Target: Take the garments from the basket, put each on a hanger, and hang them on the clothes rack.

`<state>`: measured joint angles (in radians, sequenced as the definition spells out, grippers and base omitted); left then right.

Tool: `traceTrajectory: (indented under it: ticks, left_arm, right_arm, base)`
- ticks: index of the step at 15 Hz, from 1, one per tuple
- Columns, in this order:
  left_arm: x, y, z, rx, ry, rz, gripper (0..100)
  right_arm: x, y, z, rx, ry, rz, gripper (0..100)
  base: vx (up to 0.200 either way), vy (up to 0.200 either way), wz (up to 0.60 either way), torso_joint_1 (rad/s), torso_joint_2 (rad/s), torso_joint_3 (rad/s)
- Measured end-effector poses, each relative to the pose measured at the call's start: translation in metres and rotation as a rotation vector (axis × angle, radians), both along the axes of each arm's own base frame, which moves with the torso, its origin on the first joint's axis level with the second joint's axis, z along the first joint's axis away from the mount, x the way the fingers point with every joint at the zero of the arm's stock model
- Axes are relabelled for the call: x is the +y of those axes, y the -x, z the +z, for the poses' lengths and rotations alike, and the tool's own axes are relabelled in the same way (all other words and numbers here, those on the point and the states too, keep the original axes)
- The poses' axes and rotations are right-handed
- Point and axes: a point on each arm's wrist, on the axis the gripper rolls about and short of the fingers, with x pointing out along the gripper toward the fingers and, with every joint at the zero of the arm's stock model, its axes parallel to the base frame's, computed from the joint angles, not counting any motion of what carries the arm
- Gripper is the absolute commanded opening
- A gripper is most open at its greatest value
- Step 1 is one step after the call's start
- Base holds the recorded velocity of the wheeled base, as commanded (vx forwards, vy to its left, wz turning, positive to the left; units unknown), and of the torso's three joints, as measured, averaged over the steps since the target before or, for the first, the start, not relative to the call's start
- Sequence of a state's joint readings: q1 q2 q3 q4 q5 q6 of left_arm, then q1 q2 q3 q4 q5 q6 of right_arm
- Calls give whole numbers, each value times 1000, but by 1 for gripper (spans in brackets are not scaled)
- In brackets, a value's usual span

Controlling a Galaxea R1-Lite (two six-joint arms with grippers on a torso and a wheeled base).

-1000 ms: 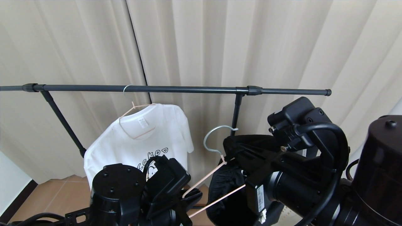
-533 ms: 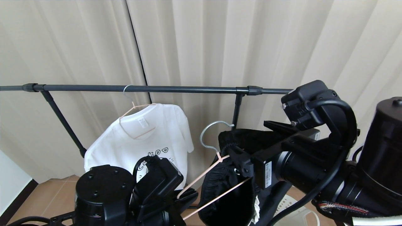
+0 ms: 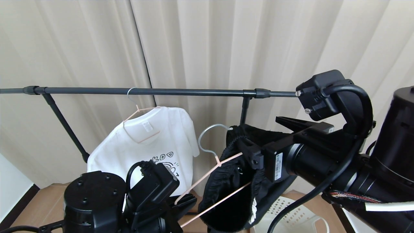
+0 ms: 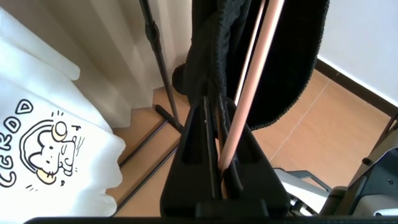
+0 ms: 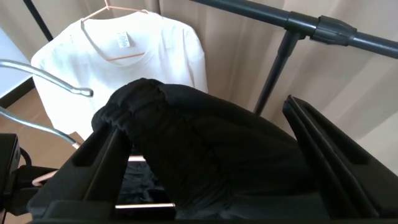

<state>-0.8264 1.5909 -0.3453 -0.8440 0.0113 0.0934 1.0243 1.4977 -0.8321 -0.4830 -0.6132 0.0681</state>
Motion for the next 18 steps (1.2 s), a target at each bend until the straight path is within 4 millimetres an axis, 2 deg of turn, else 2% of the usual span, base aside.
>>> traceTrajectory:
  ticks: [8, 18]
  left_arm:
    - [11, -14, 5, -30, 31, 75, 0]
    - [15, -18, 6, -52, 56, 94, 0]
  right_arm:
    - [-1, 2, -1, 5, 9, 9, 100]
    - [-10, 14, 1, 37, 33, 88, 100]
  base:
    - [0, 0, 0, 0, 0, 0]
    - [0, 0, 0, 0, 0, 0]
